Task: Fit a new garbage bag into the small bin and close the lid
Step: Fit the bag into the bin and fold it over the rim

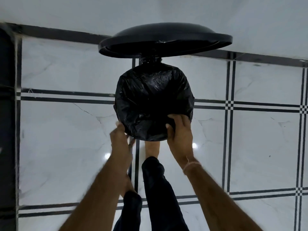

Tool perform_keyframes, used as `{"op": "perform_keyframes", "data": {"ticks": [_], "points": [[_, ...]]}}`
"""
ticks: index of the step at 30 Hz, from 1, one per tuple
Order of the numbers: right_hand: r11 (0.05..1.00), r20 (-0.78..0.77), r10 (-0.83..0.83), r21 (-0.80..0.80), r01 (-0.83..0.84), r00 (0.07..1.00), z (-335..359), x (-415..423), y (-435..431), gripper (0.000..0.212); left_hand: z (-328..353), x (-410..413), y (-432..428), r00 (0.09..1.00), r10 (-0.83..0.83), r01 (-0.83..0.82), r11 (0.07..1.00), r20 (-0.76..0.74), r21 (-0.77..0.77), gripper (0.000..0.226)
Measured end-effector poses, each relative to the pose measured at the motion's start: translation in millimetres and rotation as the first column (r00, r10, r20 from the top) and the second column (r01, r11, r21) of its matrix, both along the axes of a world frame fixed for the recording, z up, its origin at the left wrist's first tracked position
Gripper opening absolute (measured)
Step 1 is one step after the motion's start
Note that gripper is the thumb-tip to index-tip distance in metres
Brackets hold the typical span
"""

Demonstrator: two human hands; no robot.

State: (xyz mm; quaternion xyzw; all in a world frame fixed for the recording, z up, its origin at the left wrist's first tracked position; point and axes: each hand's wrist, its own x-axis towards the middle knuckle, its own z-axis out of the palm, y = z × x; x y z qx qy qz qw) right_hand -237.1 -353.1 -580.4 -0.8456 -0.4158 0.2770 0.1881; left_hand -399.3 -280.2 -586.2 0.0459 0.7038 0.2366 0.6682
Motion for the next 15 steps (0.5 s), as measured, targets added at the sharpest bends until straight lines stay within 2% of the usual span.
{"op": "perform_keyframes", "data": {"ticks": [2, 3, 4, 5, 6, 7, 8, 9, 10, 11, 12, 15], "points": [[0.966, -0.046, -0.25, 0.062, 0.252, 0.967, 2, -14, -15, 0.032, 0, 6, -21, 0.97, 0.193, -0.174, 0.975, 0.148, -0.136, 0.044], [0.914, -0.114, -0.388, 0.082, 0.398, 0.914, 2, -21, -19, 0.032, 0, 10, -29, 0.933, 0.305, -0.271, 0.944, 0.189, -0.189, 0.044], [0.824, -0.234, -0.535, 0.067, 0.563, 0.812, 2, -28, -20, 0.031, -1, 14, -36, 0.899, 0.387, -0.342, 0.913, 0.205, -0.221, 0.042], [0.693, -0.399, -0.666, -0.018, 0.721, 0.63, 2, -33, -18, 0.031, -2, 18, -40, 0.872, 0.44, -0.391, 0.889, 0.213, -0.237, 0.04], [0.541, -0.554, -0.745, -0.175, 0.823, 0.372, 2, -36, -15, 0.031, -3, 21, -43, 0.852, 0.476, -0.422, 0.872, 0.22, -0.249, 0.037], [0.399, -0.646, -0.757, -0.338, 0.852, 0.098, 2, -38, -12, 0.033, -5, 23, -44, 0.829, 0.51, -0.452, 0.853, 0.231, -0.26, 0.033], [0.292, -0.682, -0.721, -0.458, 0.84, -0.121, 2, -39, -10, 0.033, -7, 25, -45, 0.807, 0.54, -0.48, 0.836, 0.24, -0.265, 0.029], [0.207, -0.691, -0.663, -0.539, 0.816, -0.288, 1, -39, -8, 0.031, -9, 26, -45, 0.788, 0.565, -0.503, 0.82, 0.246, -0.271, 0.026], [0.146, -0.695, -0.592, -0.59, 0.794, -0.408, 1, -40, -7, 0.03, -10, 26, -45, 0.781, 0.571, -0.508, 0.816, 0.252, -0.275, 0.024], [0.105, -0.695, -0.533, -0.621, 0.777, -0.483, -1, -41, -7, 0.031, -11, 27, -45, 0.777, 0.572, -0.505, 0.816, 0.265, -0.281, 0.024], [0.089, -0.695, -0.499, -0.634, 0.768, -0.517, -3, -42, -6, 0.032, -11, 27, -44, 0.77, 0.573, -0.503, 0.816, 0.28, -0.283, 0.024], [0.085, -0.707, -0.474, -0.63, 0.772, -0.525, -10, -43, -3, 0.038, -18, 27, -39, 0.782, 0.547, -0.485, 0.835, 0.299, -0.259, 0.024]]}}
